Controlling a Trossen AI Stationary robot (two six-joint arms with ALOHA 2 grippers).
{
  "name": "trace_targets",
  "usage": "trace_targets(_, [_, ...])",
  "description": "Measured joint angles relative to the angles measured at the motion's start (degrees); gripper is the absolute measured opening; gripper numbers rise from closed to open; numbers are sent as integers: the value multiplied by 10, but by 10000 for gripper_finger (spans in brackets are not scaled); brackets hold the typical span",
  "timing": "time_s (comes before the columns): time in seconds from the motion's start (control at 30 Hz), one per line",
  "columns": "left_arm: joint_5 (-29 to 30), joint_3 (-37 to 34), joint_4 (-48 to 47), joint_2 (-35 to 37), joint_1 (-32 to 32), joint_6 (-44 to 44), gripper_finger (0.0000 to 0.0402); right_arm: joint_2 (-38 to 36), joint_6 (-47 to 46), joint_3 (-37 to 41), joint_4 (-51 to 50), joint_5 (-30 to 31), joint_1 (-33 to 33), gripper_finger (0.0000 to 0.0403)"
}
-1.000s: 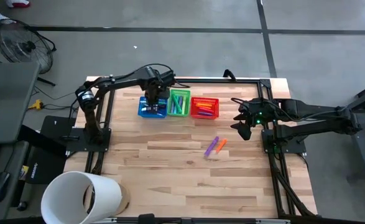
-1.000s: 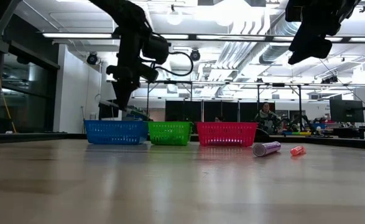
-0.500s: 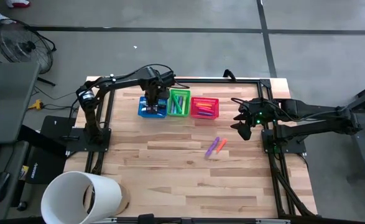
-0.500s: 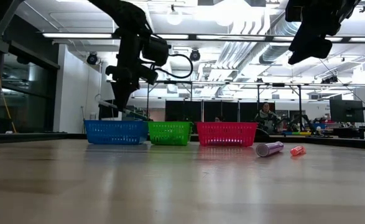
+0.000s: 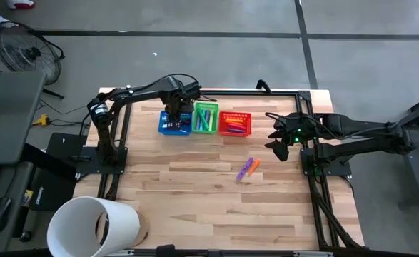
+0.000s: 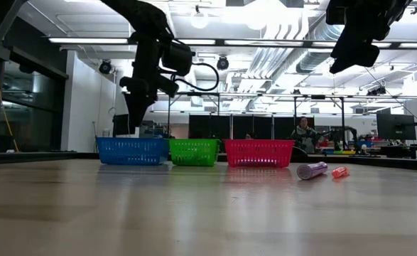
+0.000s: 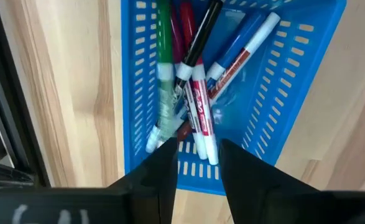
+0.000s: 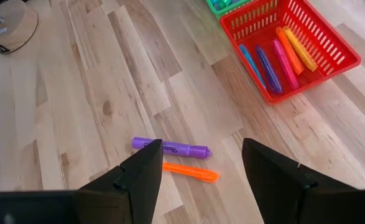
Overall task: Pick & Place Markers
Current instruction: Put the orange pen into the red bin
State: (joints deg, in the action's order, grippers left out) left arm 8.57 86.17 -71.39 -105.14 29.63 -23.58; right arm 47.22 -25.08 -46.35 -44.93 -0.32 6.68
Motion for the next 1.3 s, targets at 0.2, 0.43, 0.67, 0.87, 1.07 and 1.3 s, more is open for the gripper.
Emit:
trace_targets(0.2, [-2, 0, -11, 1, 0, 44, 114, 0, 8, 0, 0, 0, 0, 209])
trace_targets(0.43, [-41, 0, 2, 54, -1, 79, 115, 0, 15, 0, 0, -1, 0, 209])
trace_targets(0.67, [-91, 1, 50, 133, -22, 152, 115, 0, 32, 0, 0, -1, 0, 209])
trace_targets(0.87, [-107, 0, 111, 197, -56, 204, 115, 0, 60, 0, -1, 0, 0, 209])
trace_targets(1.07, [-106, 0, 149, 237, -96, 251, 115, 0, 33, 0, -3, -1, 4, 209])
trace_targets(1.3, [-74, -60, 236, 295, -149, 311, 115, 0, 35, 0, -3, -7, 6, 209])
